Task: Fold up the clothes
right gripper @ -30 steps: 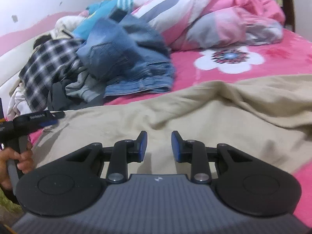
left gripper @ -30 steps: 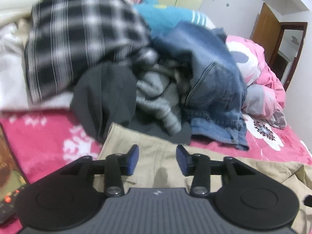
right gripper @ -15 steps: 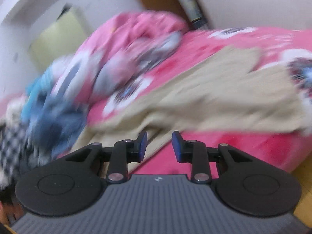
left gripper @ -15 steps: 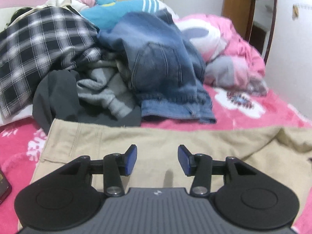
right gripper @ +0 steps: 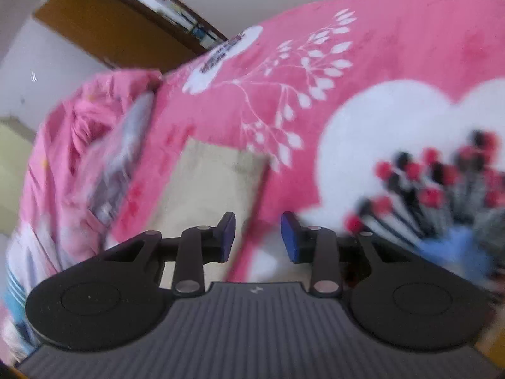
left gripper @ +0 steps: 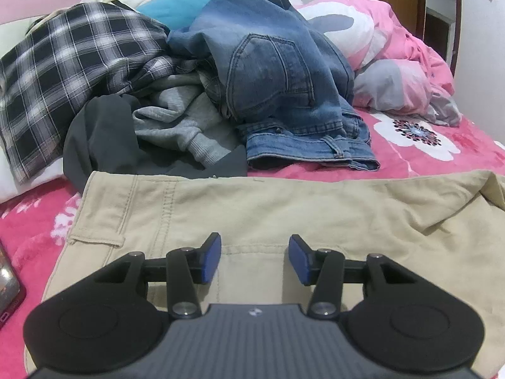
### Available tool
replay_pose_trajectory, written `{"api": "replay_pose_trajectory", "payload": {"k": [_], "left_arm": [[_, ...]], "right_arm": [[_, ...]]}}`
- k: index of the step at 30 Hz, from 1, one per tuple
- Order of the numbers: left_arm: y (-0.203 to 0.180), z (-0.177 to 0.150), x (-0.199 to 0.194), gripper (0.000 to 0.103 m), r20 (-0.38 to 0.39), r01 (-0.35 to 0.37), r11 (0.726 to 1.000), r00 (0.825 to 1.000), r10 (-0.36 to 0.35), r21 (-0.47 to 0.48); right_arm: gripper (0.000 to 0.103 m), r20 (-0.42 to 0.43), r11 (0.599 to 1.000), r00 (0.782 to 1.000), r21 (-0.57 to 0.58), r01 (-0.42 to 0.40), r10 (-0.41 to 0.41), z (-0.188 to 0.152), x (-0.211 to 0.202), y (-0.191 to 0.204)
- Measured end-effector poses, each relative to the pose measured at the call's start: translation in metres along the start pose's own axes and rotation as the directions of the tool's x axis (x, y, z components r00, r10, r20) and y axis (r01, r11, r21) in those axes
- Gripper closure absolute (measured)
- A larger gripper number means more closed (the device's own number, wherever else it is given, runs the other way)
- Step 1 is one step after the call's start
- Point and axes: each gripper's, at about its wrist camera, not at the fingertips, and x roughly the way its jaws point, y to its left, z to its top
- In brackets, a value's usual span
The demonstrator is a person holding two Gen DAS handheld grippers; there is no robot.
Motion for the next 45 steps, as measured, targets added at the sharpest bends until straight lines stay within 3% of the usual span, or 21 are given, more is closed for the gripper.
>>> {"api": "replay_pose_trajectory", "payload": {"k": [3, 5, 6, 9, 15, 22, 26, 30, 35, 38, 39, 41, 42, 45], "left_arm": [[-0.002, 0.001, 0.001, 0.052, -0.002, -0.011, 1.0, 1.0, 0.011, -0.001], [-0.003, 0.001, 0.002, 0.052, -0.002, -0.018, 1.0, 1.0, 0.018, -0.003], [-0.003, 0.001, 0.002, 0.052, -0.002, -0.021, 1.0, 1.0, 0.021, -0.003], [-0.004, 0.002, 0.002, 0.052, -0.001, -0.03, 1.0, 1.0, 0.03, -0.006], [-0.002, 0.004, 0.002, 0.053, -0.008, -0.033, 0.999, 0.999, 0.033, -0.015], [0.001, 0.002, 0.005, 0.053, -0.002, -0.033, 0.999, 0.999, 0.033, -0.002], [0.001, 0.002, 0.006, 0.052, 0.003, -0.036, 0.999, 0.999, 0.036, 0.009], [0.002, 0.002, 0.008, 0.051, 0.006, -0.036, 0.999, 0.999, 0.036, 0.013], [0.002, 0.001, 0.009, 0.05, 0.01, -0.037, 0.999, 0.999, 0.037, 0.012], [0.001, 0.002, 0.009, 0.05, 0.01, -0.041, 0.999, 0.999, 0.041, 0.015], [0.001, 0.002, 0.009, 0.05, 0.01, -0.043, 0.999, 0.999, 0.042, 0.015], [0.0, 0.002, 0.009, 0.049, 0.009, -0.046, 0.999, 0.999, 0.046, 0.016], [0.0, 0.002, 0.009, 0.049, 0.009, -0.048, 0.999, 0.999, 0.048, 0.02], [-0.002, 0.0, 0.008, 0.049, 0.013, -0.055, 0.998, 0.998, 0.055, 0.032]], "right_arm": [[0.073, -0.03, 0.998, 0.998, 0.018, -0.052, 0.053, 0.006, 0.023, 0.003], [0.089, -0.039, 0.998, 0.997, 0.017, -0.067, 0.068, 0.005, 0.032, 0.004], [0.098, -0.018, 0.997, 0.997, 0.006, -0.071, 0.071, 0.005, 0.029, 0.005], [0.101, 0.052, 0.996, 0.995, -0.031, -0.081, 0.082, 0.005, 0.014, 0.011], [0.102, 0.168, 0.992, 0.982, -0.105, -0.071, 0.088, 0.004, -0.032, 0.017], [0.102, 0.151, 1.0, 0.988, -0.002, 0.025, -0.024, 0.003, -0.017, -0.035], [0.101, 0.157, 1.0, 0.987, 0.013, 0.013, -0.014, 0.003, -0.02, -0.032], [0.087, 0.177, 0.999, 0.984, 0.023, -0.043, 0.038, 0.008, -0.046, -0.029], [0.081, 0.271, 0.973, 0.961, -0.231, 0.008, 0.056, -0.021, -0.114, 0.002], [0.081, 0.266, 0.902, 0.956, -0.431, 0.005, 0.122, -0.063, -0.147, 0.018], [0.081, 0.245, 0.85, 0.961, -0.526, 0.022, 0.126, -0.083, -0.151, 0.025], [0.081, 0.199, 0.711, 0.972, -0.701, 0.053, 0.123, -0.125, -0.157, 0.04], [0.08, 0.174, 0.608, 0.978, -0.791, 0.07, 0.113, -0.15, -0.157, 0.047], [0.078, 0.125, 0.389, 0.99, -0.917, 0.093, 0.059, -0.201, -0.14, 0.057]]}}
